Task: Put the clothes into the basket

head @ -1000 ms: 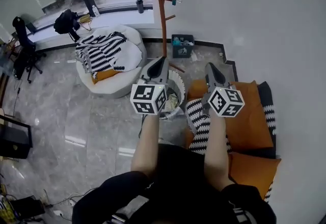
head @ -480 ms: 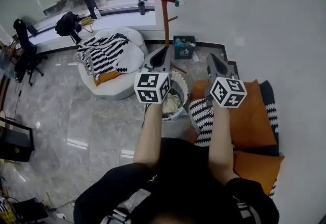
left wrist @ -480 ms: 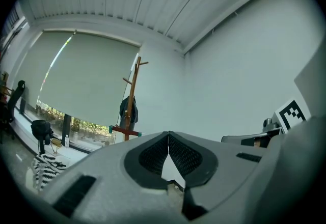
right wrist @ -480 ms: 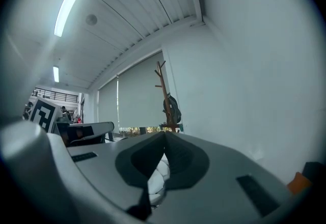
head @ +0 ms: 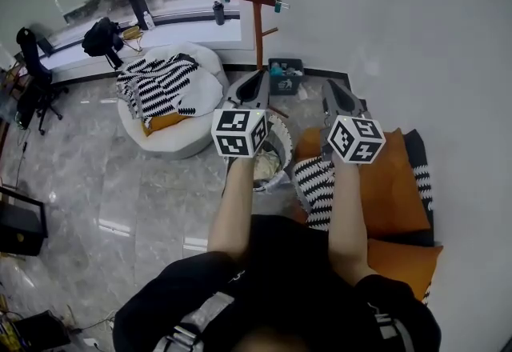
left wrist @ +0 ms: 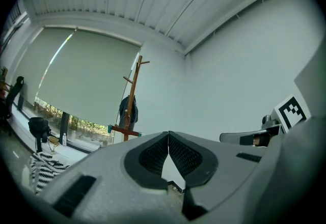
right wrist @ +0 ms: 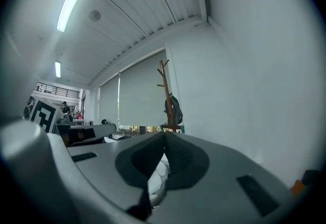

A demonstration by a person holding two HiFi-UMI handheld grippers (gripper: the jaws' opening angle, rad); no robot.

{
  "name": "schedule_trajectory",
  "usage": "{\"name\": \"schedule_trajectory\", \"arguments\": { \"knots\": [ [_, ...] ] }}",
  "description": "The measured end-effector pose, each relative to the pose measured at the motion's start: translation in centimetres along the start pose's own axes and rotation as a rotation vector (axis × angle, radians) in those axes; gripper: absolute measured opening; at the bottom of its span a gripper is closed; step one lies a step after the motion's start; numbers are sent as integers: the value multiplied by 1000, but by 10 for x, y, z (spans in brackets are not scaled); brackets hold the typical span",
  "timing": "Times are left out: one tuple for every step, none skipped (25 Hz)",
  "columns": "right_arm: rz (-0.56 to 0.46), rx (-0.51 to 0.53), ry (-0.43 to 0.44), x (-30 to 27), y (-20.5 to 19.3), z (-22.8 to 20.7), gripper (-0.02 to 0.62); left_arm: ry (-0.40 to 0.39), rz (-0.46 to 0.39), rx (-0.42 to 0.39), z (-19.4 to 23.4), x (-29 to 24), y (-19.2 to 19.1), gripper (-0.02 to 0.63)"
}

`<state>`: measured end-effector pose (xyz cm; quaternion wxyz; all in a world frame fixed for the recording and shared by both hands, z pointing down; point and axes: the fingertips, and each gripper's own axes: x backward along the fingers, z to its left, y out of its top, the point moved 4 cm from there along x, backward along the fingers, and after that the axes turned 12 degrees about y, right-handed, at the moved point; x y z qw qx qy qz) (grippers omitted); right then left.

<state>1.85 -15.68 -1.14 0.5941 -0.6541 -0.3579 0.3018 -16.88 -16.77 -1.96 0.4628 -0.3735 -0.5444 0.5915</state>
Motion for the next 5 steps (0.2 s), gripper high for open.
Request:
{"name": "schedule_trajectory", "arguments": {
  "knots": [
    [2,0,2,-3,0,0,12,0,3,-1,2,-2,-1,9],
    [3,0,3,-6,-1,0,12,1,4,-2,5,-3,-1,9],
    [4,-1,3,-8,-1,0,12,1,5,-2,7,-4,-1,9],
    [4,-2,2,-10,-2,0,12,2,6,-3,8,-5,-1,9],
    [3,-4,1,-12,-2,0,11,2,7,-3,10,-6,-1,9]
  ]
}}
